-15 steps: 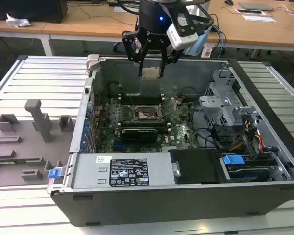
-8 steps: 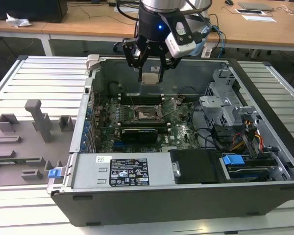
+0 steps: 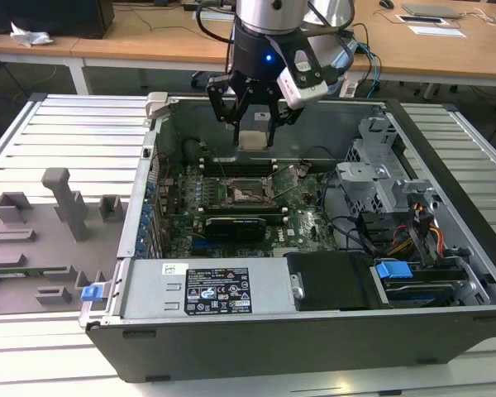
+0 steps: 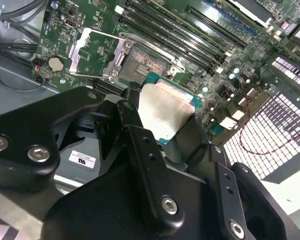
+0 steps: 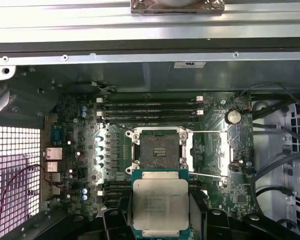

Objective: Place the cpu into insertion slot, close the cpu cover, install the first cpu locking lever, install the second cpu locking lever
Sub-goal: 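Place the cpu into insertion slot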

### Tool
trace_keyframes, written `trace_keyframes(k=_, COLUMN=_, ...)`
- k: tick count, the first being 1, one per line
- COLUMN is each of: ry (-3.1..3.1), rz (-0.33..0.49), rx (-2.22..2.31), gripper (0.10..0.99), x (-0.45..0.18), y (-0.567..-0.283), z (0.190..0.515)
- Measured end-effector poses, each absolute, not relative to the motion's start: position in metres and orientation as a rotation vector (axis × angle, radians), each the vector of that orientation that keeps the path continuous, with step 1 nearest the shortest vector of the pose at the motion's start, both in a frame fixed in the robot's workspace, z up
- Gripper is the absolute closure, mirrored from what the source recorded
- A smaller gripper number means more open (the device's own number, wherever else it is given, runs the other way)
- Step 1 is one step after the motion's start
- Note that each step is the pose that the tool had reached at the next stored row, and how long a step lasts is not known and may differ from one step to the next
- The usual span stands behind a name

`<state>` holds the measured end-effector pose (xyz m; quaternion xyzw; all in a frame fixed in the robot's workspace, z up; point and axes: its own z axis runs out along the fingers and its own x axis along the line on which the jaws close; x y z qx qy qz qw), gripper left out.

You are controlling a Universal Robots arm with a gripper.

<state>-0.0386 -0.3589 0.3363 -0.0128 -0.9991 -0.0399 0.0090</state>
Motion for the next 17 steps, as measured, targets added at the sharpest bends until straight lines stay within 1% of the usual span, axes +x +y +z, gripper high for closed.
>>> trace_keyframes(k=12, ry=-3.122, rz=-0.097, rx=-0.078, gripper=0.545, x=-0.039, y=-0.359, z=0.319)
trace_keyframes(k=17, ry=-3.115, rz=-0.099, rx=-0.275, gripper=0.545, x=-0.039, y=-0.359, z=0.315)
